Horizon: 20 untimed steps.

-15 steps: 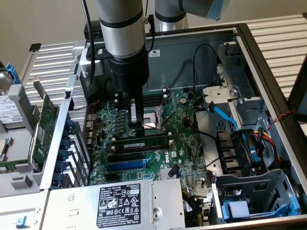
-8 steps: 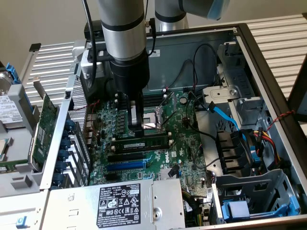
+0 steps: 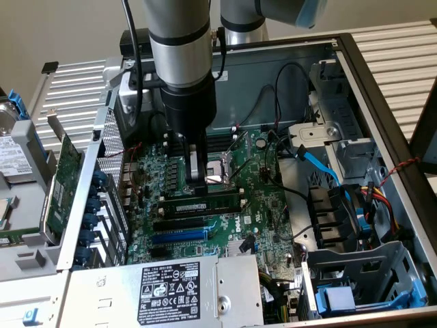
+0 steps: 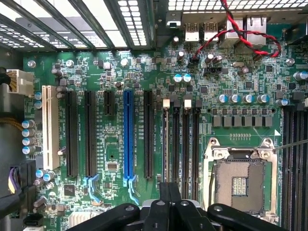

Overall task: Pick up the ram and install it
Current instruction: 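Press down the ram until it locks into place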

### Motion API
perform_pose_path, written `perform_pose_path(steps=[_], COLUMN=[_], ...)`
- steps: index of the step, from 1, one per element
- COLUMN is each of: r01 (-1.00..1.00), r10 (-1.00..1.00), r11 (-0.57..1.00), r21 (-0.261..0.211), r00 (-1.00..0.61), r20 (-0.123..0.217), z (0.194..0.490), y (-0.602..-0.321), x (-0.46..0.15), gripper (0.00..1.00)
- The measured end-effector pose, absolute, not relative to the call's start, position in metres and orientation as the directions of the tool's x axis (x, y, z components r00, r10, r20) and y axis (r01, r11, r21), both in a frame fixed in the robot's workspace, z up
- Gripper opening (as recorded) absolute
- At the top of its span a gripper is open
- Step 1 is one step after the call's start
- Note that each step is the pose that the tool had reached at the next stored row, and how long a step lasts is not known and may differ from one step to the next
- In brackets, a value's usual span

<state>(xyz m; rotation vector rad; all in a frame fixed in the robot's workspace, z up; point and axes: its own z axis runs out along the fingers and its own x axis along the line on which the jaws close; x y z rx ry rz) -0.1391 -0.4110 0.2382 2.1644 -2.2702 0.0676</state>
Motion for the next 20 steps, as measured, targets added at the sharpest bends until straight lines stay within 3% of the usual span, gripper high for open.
perform_pose_path(steps=[20], r01=[-0.998], r10=[-0.998], r11=[0.047], r21=[-0.028], r00=[-0.048], r20=[0.033], z=[0.2315], y=[-0.4110], x=[-0.1391], gripper=[0.11])
